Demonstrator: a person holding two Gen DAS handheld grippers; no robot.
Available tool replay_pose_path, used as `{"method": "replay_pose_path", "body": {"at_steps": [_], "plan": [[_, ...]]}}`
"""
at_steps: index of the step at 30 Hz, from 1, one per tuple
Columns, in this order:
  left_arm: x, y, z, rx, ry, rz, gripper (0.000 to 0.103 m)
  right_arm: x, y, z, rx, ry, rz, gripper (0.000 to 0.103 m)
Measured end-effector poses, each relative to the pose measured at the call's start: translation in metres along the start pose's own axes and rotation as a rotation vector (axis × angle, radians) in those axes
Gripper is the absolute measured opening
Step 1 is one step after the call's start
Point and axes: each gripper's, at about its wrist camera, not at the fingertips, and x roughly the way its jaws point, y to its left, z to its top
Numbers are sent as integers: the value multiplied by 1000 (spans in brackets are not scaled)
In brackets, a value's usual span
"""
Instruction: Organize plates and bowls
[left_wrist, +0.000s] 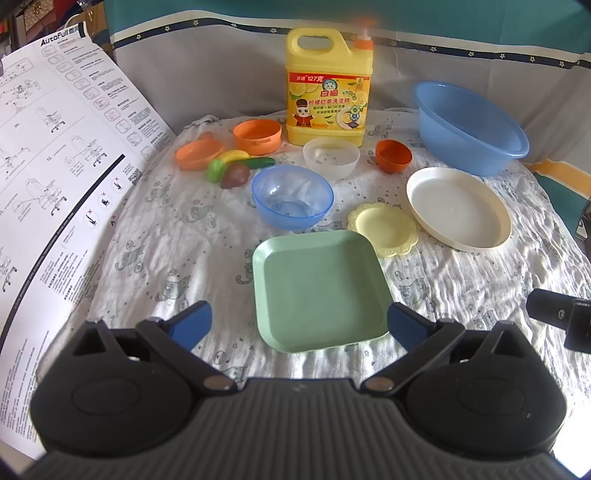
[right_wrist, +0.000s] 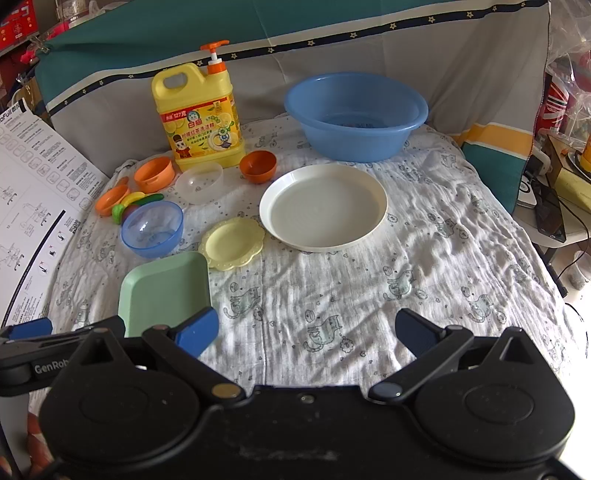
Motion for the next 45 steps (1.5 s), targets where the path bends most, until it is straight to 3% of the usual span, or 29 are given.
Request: {"method": "replay_pose_path", "body": {"at_steps": [45], "plan": [[7,-1,-6,14,6,-6,103,12,-4,-1,13,31,-2,103]]}}
